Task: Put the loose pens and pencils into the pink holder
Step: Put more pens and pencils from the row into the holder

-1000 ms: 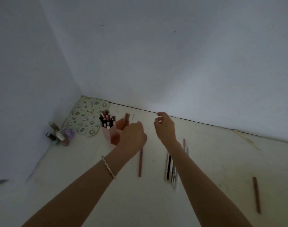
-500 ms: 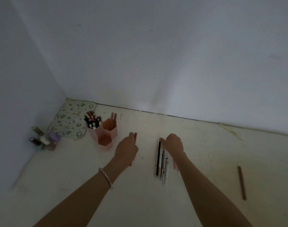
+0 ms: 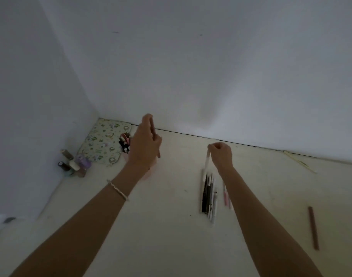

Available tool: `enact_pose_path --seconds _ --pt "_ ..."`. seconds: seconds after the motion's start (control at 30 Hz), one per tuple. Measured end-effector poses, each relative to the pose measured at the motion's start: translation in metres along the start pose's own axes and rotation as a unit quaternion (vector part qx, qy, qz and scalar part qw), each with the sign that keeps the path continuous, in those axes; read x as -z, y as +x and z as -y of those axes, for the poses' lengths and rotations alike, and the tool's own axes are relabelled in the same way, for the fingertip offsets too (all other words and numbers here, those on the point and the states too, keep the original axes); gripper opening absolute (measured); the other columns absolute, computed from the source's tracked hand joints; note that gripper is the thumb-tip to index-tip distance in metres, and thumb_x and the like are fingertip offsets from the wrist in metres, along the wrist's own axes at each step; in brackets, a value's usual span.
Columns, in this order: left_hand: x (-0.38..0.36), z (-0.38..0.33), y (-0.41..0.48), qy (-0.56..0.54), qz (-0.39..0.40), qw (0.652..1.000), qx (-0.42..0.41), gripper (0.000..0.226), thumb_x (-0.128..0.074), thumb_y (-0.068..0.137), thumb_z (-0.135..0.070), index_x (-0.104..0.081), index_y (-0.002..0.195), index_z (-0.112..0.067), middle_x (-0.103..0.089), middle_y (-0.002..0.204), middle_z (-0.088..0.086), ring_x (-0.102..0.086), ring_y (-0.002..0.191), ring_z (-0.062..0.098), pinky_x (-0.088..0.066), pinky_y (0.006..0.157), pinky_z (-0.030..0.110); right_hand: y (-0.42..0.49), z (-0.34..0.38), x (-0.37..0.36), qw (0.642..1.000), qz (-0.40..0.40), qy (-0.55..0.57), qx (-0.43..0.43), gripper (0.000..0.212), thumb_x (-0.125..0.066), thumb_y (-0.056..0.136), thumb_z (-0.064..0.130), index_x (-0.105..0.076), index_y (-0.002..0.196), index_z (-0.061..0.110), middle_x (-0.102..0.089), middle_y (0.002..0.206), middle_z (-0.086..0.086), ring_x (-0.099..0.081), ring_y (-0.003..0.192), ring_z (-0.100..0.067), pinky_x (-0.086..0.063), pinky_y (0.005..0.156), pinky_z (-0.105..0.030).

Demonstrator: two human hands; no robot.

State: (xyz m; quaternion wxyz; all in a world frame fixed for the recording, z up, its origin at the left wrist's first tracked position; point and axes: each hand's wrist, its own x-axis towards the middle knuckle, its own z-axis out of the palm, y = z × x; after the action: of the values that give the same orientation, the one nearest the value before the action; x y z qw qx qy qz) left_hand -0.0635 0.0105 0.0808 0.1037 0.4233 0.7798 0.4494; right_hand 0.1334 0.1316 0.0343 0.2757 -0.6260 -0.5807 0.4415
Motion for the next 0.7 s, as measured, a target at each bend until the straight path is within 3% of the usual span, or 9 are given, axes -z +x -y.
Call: enact_pose_path --seconds 0.1,0.23,0.33,0.43,0.5,0.7 --pt "0.010 0.007 0.021 0.124 -0.020 0.992 -0.029 0.040 -0.059 0.088 -0.005 -0.039 0.119 -0.020 -0.060 0.086 0.004 -0.060 0.067 0.020 -0.052 0.057 0.034 -0.004 0.024 0.002 0.996 -0.023 0.088 0.021 0.016 -0.059 0.087 0.014 -0.066 0.096 0.004 -0.064 0.073 -0.002 -0.057 0.067 -0.016 -0.046 0.067 -0.031" --pt "0.010 0.018 0.032 0.306 0.041 0.949 -0.063 0.030 -0.061 0.090 -0.016 -0.043 0.114 -0.012 -0.066 0.084 0.009 -0.062 0.073 0.027 -0.053 0.071 0.043 -0.020 0.045 -0.005 0.987 -0.027 0.148 0.065 0.017 -0.057 0.090 0.012 -0.062 0.106 0.009 -0.067 0.084 -0.007 -0.061 0.073 -0.019 -0.052 0.075 -0.037" --pt "0.009 0.024 0.035 0.380 0.057 0.920 -0.079 0.023 -0.057 0.094 -0.029 -0.056 0.111 -0.015 -0.068 0.099 0.007 -0.059 0.100 0.026 -0.044 0.091 0.039 -0.034 0.057 -0.016 0.977 -0.015 0.194 0.082 0.012 -0.056 0.091 0.007 -0.062 0.101 0.007 -0.068 0.082 -0.010 -0.060 0.072 -0.019 -0.053 0.075 -0.039" --pt "0.016 0.027 0.038 0.348 -0.006 0.934 -0.084 0.024 -0.052 0.095 -0.026 -0.065 0.112 -0.015 -0.068 0.109 0.005 -0.054 0.115 0.025 -0.037 0.097 0.040 -0.045 0.069 -0.035 0.967 -0.008 0.229 0.109 0.011 -0.057 0.092 0.007 -0.061 0.101 0.007 -0.069 0.080 -0.008 -0.060 0.072 -0.018 -0.053 0.075 -0.037" --pt "0.026 0.025 0.041 0.308 -0.049 0.947 -0.078 0.026 -0.052 0.093 -0.016 -0.064 0.115 -0.014 -0.069 0.109 0.007 -0.055 0.113 0.027 -0.038 0.095 0.041 -0.050 0.076 -0.050 0.961 -0.006 0.246 0.127 0.009 -0.056 0.092 0.008 -0.060 0.100 0.011 -0.070 0.075 0.001 -0.061 0.073 -0.017 -0.053 0.073 -0.032" --pt "0.042 0.014 0.036 0.252 -0.065 0.964 -0.063 0.034 -0.054 0.087 -0.005 -0.060 0.120 -0.012 -0.069 0.105 0.007 -0.060 0.101 0.025 -0.048 0.088 0.039 -0.062 0.069 -0.094 0.974 0.044 0.154 0.158 0.014 -0.056 0.094 0.010 -0.063 0.106 0.013 -0.071 0.093 -0.006 -0.064 0.077 -0.014 -0.051 0.068 -0.016"
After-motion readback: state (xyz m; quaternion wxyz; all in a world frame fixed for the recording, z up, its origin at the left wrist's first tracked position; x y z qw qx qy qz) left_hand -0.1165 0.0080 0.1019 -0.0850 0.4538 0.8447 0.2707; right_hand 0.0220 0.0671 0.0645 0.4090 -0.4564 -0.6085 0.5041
